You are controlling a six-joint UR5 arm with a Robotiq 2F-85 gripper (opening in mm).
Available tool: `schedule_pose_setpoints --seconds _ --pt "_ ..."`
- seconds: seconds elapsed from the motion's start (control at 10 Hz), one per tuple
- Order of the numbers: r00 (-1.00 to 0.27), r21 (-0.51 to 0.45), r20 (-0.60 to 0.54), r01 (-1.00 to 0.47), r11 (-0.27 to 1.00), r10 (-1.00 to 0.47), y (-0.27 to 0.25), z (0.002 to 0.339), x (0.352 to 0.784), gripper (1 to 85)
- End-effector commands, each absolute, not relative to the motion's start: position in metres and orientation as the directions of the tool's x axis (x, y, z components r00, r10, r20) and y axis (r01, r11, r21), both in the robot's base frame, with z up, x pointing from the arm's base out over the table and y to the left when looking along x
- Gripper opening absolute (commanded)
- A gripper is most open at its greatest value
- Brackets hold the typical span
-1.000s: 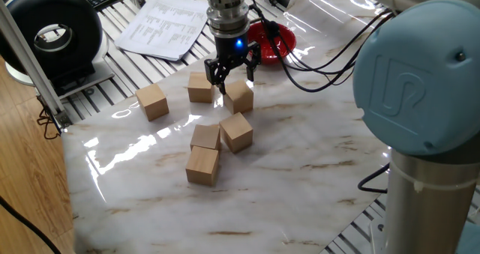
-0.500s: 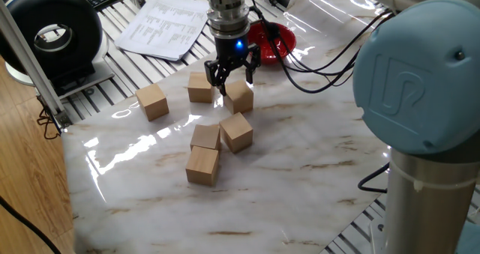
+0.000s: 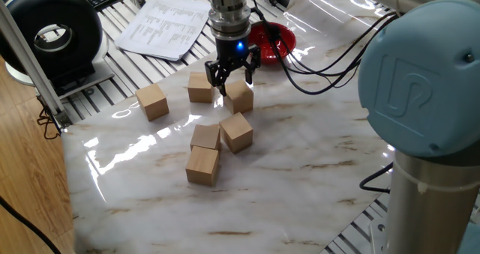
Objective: Stack the blocks into a pyramid shape
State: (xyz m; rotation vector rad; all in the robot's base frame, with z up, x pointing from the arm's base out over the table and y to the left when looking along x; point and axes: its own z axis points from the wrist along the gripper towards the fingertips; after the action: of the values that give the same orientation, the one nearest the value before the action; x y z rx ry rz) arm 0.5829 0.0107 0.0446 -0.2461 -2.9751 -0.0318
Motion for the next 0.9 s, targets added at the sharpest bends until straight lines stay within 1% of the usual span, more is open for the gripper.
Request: schedule_pose_setpoints --seconds 0.0,0.4,0.8 --pt "-0.974 0.023 0.153 0.170 0.985 0.164 0.0105 0.0436 0.5822 70.3" --pt "-0.974 0.034 0.151 0.177 0.984 0.170 0.0128 0.0425 0.5781 68.7" --pt "-0.975 0.042 0.139 0.182 0.982 0.175 0.0177 0.0341 0.5788 68.0"
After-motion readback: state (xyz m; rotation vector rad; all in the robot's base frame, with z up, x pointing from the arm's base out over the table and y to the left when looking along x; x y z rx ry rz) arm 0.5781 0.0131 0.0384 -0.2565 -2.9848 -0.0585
